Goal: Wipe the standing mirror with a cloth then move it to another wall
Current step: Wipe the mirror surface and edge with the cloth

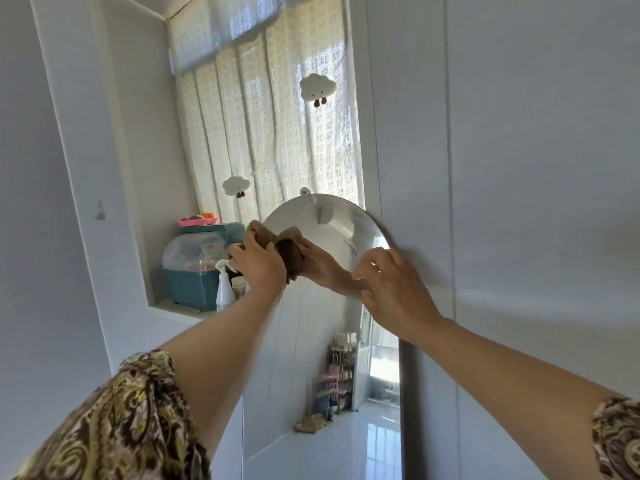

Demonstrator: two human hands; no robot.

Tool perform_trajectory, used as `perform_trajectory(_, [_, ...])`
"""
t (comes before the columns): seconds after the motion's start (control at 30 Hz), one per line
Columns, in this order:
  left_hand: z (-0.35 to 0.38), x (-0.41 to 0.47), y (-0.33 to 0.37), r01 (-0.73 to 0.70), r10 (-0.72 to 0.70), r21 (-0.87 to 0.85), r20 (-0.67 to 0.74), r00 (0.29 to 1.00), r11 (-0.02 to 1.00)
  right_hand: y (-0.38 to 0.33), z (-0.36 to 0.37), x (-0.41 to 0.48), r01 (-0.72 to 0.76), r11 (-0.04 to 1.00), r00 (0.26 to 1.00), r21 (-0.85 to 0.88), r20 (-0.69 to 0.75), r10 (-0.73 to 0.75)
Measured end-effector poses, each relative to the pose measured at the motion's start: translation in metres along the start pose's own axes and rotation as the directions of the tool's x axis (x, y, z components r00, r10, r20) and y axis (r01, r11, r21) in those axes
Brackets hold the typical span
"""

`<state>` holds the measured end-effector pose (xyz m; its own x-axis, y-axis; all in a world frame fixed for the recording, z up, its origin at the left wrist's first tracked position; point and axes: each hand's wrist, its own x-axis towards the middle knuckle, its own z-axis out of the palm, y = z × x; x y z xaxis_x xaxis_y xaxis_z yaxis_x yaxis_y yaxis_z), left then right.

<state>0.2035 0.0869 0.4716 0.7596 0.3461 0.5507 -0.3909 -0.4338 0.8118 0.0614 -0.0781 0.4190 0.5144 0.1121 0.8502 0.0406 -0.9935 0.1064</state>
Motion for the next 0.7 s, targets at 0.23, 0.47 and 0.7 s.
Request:
perform_trajectory(0.23, [0.020,-0.010,0.030,0.176,-0.161,-0.277,0.075,0.984,0.945,0.013,-0.011,-0.009,0.047,0.999,0.998,-0.004,0.052,-0.046])
perform_trajectory(0.47, [0.037,-0.045,0.028,-0.275,0.292,-0.264,0.031,0.956,0.925,0.013,-0.018,-0.014,-0.008,1.000,0.999,0.002,0.043,0.008])
perform_trajectory(0.7, [0.033,-0.093,0.019,-0.602,0.675,-0.366,0.111,0.729,0.710,0.016,-0.030,-0.020,-0.083,0.984,0.995,0.157,0.071,0.072])
